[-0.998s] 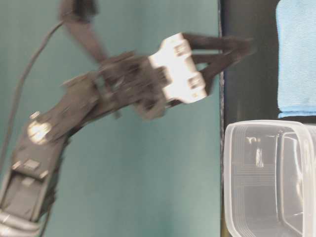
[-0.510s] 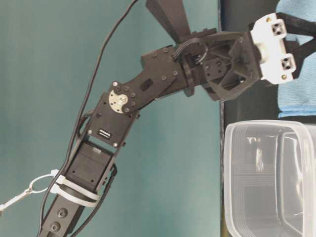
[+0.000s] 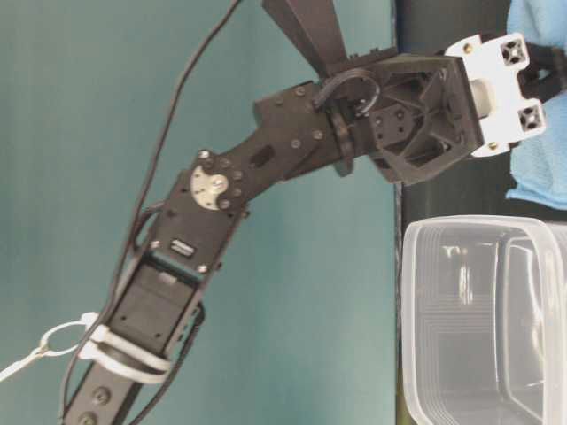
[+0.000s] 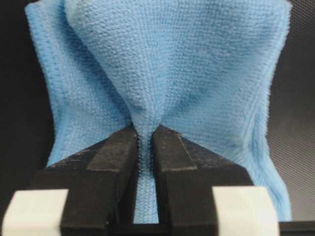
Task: Place the blue towel into the container with the left arm.
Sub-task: 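Close the left gripper on the blue towel's near edge, then lift the towel and carry it left over the clear container, then lower the towel into the container and open the left gripper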
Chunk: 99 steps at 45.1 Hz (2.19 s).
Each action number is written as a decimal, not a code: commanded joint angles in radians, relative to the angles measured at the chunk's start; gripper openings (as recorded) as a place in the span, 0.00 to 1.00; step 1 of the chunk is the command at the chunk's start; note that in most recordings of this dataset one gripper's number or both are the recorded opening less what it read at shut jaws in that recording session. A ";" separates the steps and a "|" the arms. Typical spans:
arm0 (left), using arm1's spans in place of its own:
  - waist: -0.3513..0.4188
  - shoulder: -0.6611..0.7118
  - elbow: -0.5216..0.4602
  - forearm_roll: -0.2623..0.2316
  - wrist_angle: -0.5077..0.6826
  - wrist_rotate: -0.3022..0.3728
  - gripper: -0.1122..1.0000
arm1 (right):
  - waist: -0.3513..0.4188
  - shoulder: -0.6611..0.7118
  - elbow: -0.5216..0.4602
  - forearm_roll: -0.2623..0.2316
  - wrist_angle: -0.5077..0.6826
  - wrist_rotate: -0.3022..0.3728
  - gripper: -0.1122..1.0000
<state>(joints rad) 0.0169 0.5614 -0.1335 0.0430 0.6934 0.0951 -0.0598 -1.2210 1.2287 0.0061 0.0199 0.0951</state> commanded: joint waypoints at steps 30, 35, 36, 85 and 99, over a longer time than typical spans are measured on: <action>0.015 -0.591 0.158 0.003 0.314 -0.005 0.15 | -0.003 0.000 -0.006 0.003 -0.008 -0.002 0.78; 0.023 -0.661 0.272 0.003 0.288 -0.015 0.15 | -0.002 -0.002 -0.005 0.003 -0.006 0.000 0.78; 0.023 -0.672 0.288 0.003 0.279 -0.015 0.15 | -0.003 -0.002 -0.006 0.003 -0.006 0.000 0.78; 0.037 -0.701 0.500 0.003 0.130 -0.017 0.35 | -0.002 0.000 -0.006 0.003 -0.014 0.000 0.78; 0.038 -0.764 0.518 0.003 0.101 -0.044 0.91 | -0.002 -0.002 -0.006 0.003 -0.014 0.000 0.78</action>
<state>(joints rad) 0.0537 -0.1473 0.3896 0.0430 0.8069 0.0568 -0.0598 -1.2287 1.2318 0.0061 0.0169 0.0951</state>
